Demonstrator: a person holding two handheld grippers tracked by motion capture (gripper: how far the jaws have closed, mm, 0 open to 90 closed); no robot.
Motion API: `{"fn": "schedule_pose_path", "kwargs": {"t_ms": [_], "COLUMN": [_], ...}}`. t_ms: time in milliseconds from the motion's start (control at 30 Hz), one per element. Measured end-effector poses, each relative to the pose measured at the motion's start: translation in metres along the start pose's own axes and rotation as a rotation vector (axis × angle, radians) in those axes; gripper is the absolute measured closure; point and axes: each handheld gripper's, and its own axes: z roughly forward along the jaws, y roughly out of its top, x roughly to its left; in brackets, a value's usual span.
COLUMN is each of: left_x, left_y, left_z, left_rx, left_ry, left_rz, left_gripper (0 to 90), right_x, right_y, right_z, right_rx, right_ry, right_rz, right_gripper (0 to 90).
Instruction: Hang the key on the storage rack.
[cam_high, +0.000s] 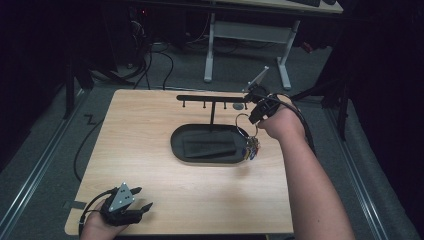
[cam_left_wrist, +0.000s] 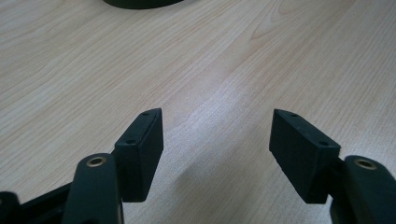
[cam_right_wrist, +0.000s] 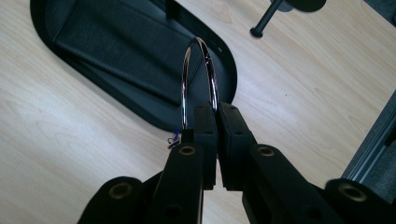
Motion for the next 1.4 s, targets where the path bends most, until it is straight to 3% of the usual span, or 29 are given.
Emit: {"fn": "schedule_pose_path", "kwargs": {"t_ms": [433, 1100, 1400], "left_x": [0.0, 0.001, 0.002], "left_y": [-0.002, -0.003, -0.004], "left_z": [0.001, 0.0, -0.001], "left_rx": [0.011, 0.007, 0.005], "left_ry": [-0.004, -0.022, -0.019], "left_rz": [-0.001, -0.014, -0.02], "left_gripper": [35.6, 35.5, 35.5], "right_x": [-0.02, -0.032, -0.035], "right_y": [0.017, 0.023, 0.028], "right_z": [0.01, 0.028, 0.038], "right_rx": [-0.028, -0.028, -0.064], "right_ry": [-0.013, -0.017, -0.073], "right_rz": [0.052, 0.085, 0.072], "right_gripper": [87.8, 87.6, 83.8]}}
